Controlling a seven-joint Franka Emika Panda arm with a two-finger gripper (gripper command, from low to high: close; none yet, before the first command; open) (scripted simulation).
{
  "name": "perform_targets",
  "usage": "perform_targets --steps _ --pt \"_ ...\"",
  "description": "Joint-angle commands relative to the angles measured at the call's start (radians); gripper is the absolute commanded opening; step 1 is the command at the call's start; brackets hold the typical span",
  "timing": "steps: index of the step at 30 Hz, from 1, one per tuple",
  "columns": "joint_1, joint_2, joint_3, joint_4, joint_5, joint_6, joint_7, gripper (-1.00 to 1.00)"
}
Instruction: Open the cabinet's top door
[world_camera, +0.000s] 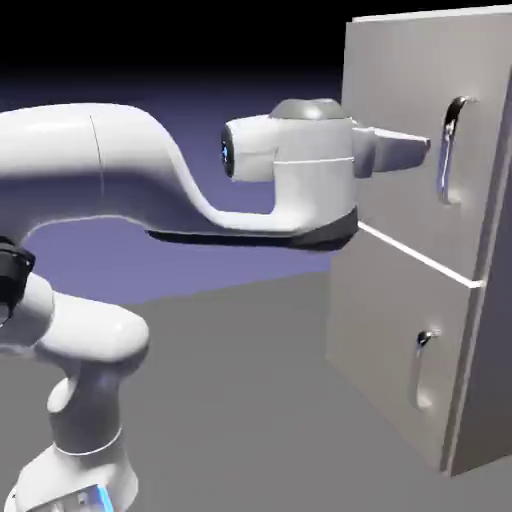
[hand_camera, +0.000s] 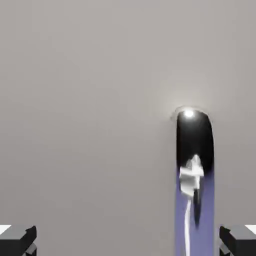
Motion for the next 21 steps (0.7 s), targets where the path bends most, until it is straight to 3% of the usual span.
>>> perform_targets --steps 1,11,12,21 --pt "0.015 -0.005 -0.017 0.011 -0.044 0.001 0.033 0.0" --pt "0.235 0.039 -0.174 0.161 -0.144 -0.023 0.099 0.0" --pt "0.235 0.039 -0.174 0.161 -0.144 -0.023 0.099 -1.0" --pt "-0.055 0.047 0.044 -0.046 -0.039 -0.151 0.103 -1.0"
